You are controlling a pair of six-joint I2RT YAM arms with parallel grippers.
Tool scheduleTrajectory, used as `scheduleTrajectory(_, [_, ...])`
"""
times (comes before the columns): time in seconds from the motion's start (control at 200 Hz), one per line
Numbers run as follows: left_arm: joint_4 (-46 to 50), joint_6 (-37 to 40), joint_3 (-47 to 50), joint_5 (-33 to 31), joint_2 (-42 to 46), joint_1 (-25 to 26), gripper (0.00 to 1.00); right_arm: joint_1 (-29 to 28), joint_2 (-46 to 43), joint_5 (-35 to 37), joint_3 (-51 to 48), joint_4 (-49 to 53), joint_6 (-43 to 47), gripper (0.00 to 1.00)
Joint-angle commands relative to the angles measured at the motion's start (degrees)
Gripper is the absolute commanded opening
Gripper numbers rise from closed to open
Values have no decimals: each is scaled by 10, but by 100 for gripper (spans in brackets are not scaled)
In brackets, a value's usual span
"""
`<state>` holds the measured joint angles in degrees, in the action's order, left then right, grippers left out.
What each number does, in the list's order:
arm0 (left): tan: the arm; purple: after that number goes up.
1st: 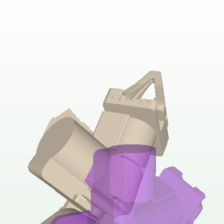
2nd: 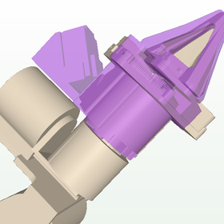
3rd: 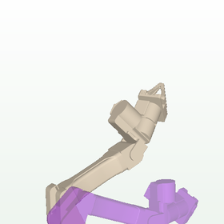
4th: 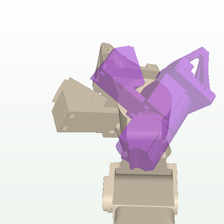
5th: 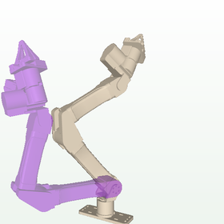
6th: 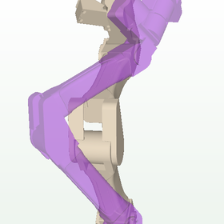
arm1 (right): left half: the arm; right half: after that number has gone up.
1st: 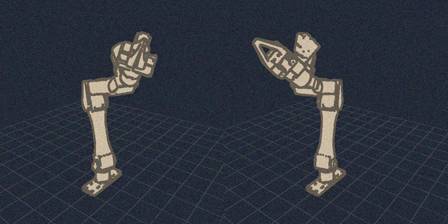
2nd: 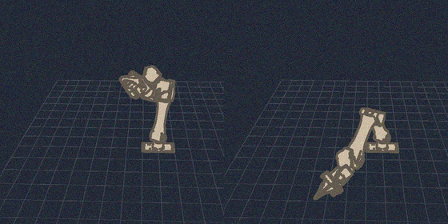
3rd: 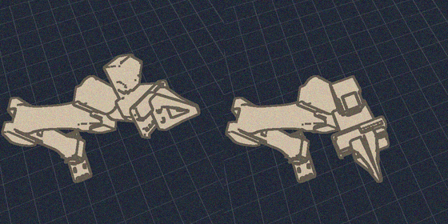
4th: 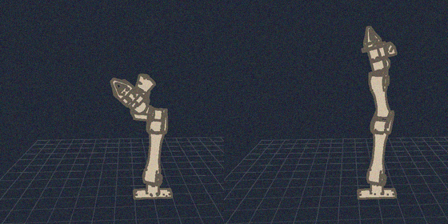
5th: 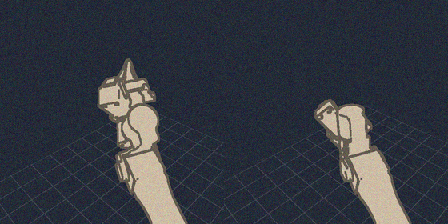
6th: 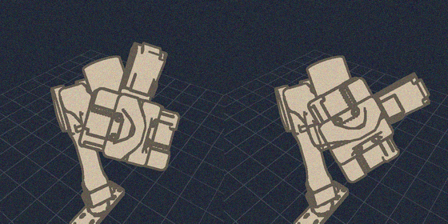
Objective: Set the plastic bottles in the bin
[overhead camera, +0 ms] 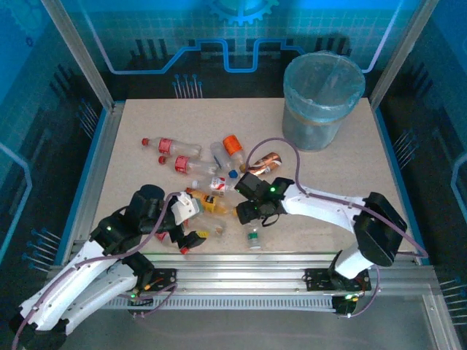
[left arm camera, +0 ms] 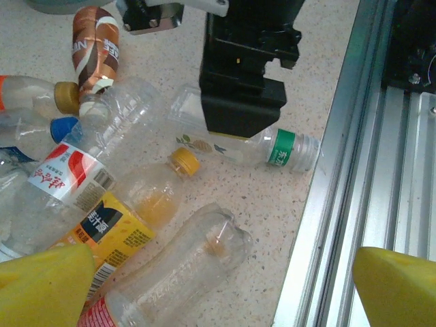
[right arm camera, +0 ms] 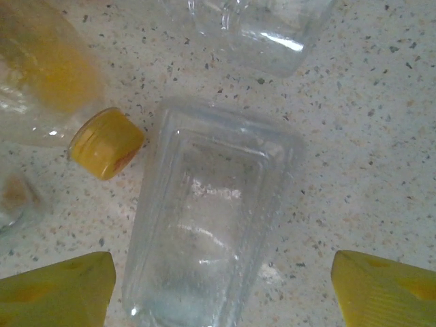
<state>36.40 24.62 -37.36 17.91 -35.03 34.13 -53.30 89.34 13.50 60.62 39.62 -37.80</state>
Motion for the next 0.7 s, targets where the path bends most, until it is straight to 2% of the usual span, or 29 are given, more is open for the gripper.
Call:
scheduleTrajectory(0.0, [8,20,11,17,3,4,98,-5,25,20,21,-9,-18,84])
scheduleTrajectory(0.26, [0,28,13,16,-10,3,99,13,72,-6,27,-33,-16,81])
scheduleTrajectory(0.515, [-10,24,12,17,-13,4,98,21,69,-15,18,-39,-11,60])
scheduleTrajectory(0.695, [-31,5,4,12,-15,3,97,24,39,-7,9,-29,-2,52])
